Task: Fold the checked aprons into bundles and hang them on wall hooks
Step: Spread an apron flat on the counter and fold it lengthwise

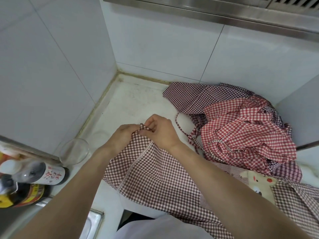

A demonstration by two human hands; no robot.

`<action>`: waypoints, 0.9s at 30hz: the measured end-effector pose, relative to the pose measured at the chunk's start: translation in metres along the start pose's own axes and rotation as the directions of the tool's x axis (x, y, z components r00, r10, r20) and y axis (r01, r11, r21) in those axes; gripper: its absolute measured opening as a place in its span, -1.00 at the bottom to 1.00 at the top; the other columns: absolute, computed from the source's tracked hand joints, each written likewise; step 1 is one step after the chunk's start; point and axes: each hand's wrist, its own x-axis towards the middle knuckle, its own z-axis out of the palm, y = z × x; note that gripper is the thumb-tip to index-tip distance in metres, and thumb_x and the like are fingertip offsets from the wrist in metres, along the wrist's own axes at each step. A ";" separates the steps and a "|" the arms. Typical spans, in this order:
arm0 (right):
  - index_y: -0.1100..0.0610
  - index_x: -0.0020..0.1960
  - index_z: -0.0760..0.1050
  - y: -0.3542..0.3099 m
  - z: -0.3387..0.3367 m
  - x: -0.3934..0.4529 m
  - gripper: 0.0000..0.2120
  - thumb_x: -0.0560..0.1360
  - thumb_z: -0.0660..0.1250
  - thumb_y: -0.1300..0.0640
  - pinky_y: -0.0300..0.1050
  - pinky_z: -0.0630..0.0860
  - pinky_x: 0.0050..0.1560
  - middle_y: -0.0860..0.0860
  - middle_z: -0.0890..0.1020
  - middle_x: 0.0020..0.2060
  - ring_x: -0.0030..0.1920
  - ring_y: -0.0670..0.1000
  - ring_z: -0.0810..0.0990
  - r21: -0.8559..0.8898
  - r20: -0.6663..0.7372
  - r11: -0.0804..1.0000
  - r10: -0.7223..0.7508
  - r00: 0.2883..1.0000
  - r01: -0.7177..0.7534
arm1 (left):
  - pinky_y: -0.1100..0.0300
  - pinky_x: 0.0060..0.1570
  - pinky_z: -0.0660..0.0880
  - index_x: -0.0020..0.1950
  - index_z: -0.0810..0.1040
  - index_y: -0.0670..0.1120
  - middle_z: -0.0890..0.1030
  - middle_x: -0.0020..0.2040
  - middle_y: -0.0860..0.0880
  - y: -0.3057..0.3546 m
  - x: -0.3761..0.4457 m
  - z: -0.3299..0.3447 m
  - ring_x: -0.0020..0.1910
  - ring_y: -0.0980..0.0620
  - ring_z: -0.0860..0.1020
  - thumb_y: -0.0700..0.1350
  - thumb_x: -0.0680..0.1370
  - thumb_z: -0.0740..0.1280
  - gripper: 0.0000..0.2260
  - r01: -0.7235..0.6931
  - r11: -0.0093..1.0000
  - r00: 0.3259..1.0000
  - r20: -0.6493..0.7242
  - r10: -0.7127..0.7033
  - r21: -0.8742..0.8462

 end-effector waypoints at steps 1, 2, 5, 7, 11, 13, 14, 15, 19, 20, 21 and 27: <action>0.06 -0.09 0.53 0.000 0.001 0.001 -0.76 0.37 0.58 0.09 -0.27 0.55 -0.22 -0.07 0.63 -0.26 -0.27 -0.14 0.58 -0.007 -0.024 1.000 -0.004 1.000 0.003 | 0.18 -0.02 0.52 0.00 0.69 -0.09 0.72 -0.09 -0.06 0.000 -0.001 0.000 -0.10 0.01 0.67 0.06 0.66 0.19 -0.66 -0.025 0.999 1.000 0.019 0.024 0.036; 0.07 -0.08 0.51 0.001 0.002 0.002 -0.74 0.37 0.57 0.10 -0.25 0.54 -0.24 -0.07 0.61 -0.28 -0.29 -0.14 0.56 -0.014 -0.042 1.000 -0.010 0.999 0.010 | 0.17 -0.03 0.51 0.00 0.67 -0.14 0.71 -0.10 -0.12 0.000 0.000 0.001 -0.14 0.01 0.66 0.09 0.65 0.22 -0.64 -0.065 0.994 0.998 0.012 0.065 0.090; 0.06 0.04 0.46 0.004 0.005 0.002 -0.64 0.37 0.57 0.06 -0.29 0.48 -0.22 -0.05 0.57 -0.17 -0.23 -0.14 0.50 -0.055 -0.051 0.998 -0.023 0.998 0.021 | 0.05 -0.19 0.40 -0.12 0.60 -0.28 0.59 -0.16 -0.36 -0.002 0.003 0.004 -0.29 -0.06 0.48 -0.03 0.63 0.30 -0.67 -0.150 0.973 0.981 -0.100 0.168 0.173; 0.06 0.16 0.45 0.009 0.004 0.000 -0.55 0.39 0.55 -0.03 -0.39 0.40 -0.11 -0.06 0.56 -0.02 -0.05 -0.13 0.48 -0.112 0.001 0.993 -0.034 0.999 0.034 | 0.05 -0.20 0.41 -0.13 0.60 -0.28 0.60 -0.18 -0.34 -0.004 0.006 0.006 -0.30 -0.05 0.48 -0.07 0.63 0.30 -0.70 -0.151 0.974 0.976 -0.133 0.175 0.170; 0.08 0.06 0.55 0.020 -0.011 -0.005 -0.65 0.46 0.45 -0.16 -0.02 0.58 -0.01 -0.04 0.65 -0.09 -0.08 -0.04 0.60 -0.125 0.217 0.992 0.028 0.976 0.000 | 0.28 -0.28 0.44 -0.21 0.56 -0.19 0.60 -0.30 -0.10 -0.001 0.008 0.005 -0.35 0.05 0.51 -0.05 0.64 0.28 -0.70 -0.127 0.965 0.954 -0.240 0.182 0.230; 0.14 0.00 0.57 0.030 -0.020 -0.010 -0.61 0.50 0.39 -0.20 0.10 0.58 0.00 0.03 0.66 -0.12 -0.11 0.04 0.63 -0.144 0.247 0.989 0.054 0.968 -0.019 | 0.36 -0.35 0.37 -0.21 0.54 -0.17 0.58 -0.30 -0.02 0.000 0.010 0.000 -0.33 0.09 0.50 -0.01 0.65 0.26 -0.69 -0.099 0.944 0.917 -0.339 0.209 0.314; 0.16 -0.02 0.57 0.034 -0.027 -0.014 -0.59 0.51 0.36 -0.21 0.10 0.57 0.00 0.05 0.66 -0.13 -0.11 0.05 0.63 -0.164 0.244 0.986 0.063 0.968 -0.022 | 0.32 -0.32 0.37 -0.19 0.54 -0.18 0.58 -0.28 -0.01 0.001 0.012 -0.003 -0.31 0.08 0.51 0.00 0.65 0.25 -0.68 -0.091 0.941 0.895 -0.387 0.221 0.326; 0.14 -0.03 0.57 0.039 -0.032 -0.017 -0.59 0.52 0.33 -0.23 0.06 0.57 0.00 0.03 0.66 -0.13 -0.12 0.03 0.63 -0.199 0.244 0.980 0.077 0.967 -0.028 | 0.25 -0.27 0.38 -0.16 0.54 -0.19 0.58 -0.26 -0.02 0.000 0.013 -0.007 -0.28 0.04 0.51 0.00 0.66 0.24 -0.68 -0.083 0.943 0.870 -0.438 0.227 0.323; -0.03 -0.21 0.47 0.058 -0.068 -0.032 -0.74 0.60 0.27 -0.13 -0.27 0.39 -0.20 -0.14 0.55 -0.26 -0.25 -0.17 0.50 -0.338 0.270 0.935 0.208 0.940 -0.110 | 0.15 -0.11 0.36 -0.06 0.51 -0.16 0.55 -0.15 -0.05 0.001 0.015 -0.016 -0.15 -0.03 0.49 -0.06 0.67 0.20 -0.78 -0.051 0.919 0.769 -0.572 0.286 0.391; -0.02 -0.16 0.50 0.065 -0.077 -0.037 -0.76 0.61 0.26 -0.10 -0.26 0.41 -0.15 -0.13 0.57 -0.21 -0.20 -0.15 0.52 -0.366 0.269 0.920 0.253 0.929 -0.145 | 0.15 -0.10 0.35 -0.04 0.52 -0.18 0.54 -0.13 -0.06 0.000 0.016 -0.018 -0.14 -0.03 0.48 -0.08 0.67 0.19 -0.78 -0.038 0.908 0.752 -0.587 0.301 0.418; 0.02 -0.04 0.56 0.075 -0.085 -0.042 -0.78 0.62 0.25 -0.09 -0.20 0.47 -0.03 -0.09 0.61 -0.10 -0.09 -0.10 0.56 -0.392 0.264 0.903 0.290 0.920 -0.173 | 0.13 -0.10 0.35 -0.02 0.53 -0.21 0.54 -0.12 -0.09 -0.002 0.017 -0.020 -0.14 -0.05 0.47 -0.09 0.67 0.18 -0.77 -0.018 0.898 0.743 -0.596 0.306 0.440; 0.10 0.46 0.36 0.100 -0.115 -0.071 -0.50 0.59 0.31 -0.08 -0.08 0.36 0.36 0.01 0.49 0.37 0.34 0.05 0.46 -0.504 0.268 0.815 0.461 0.846 -0.284 | 0.10 -0.09 0.33 0.00 0.54 -0.27 0.56 -0.10 -0.14 -0.001 0.018 -0.027 -0.10 -0.12 0.51 -0.11 0.67 0.18 -0.75 -0.049 0.884 0.849 -0.448 0.282 0.464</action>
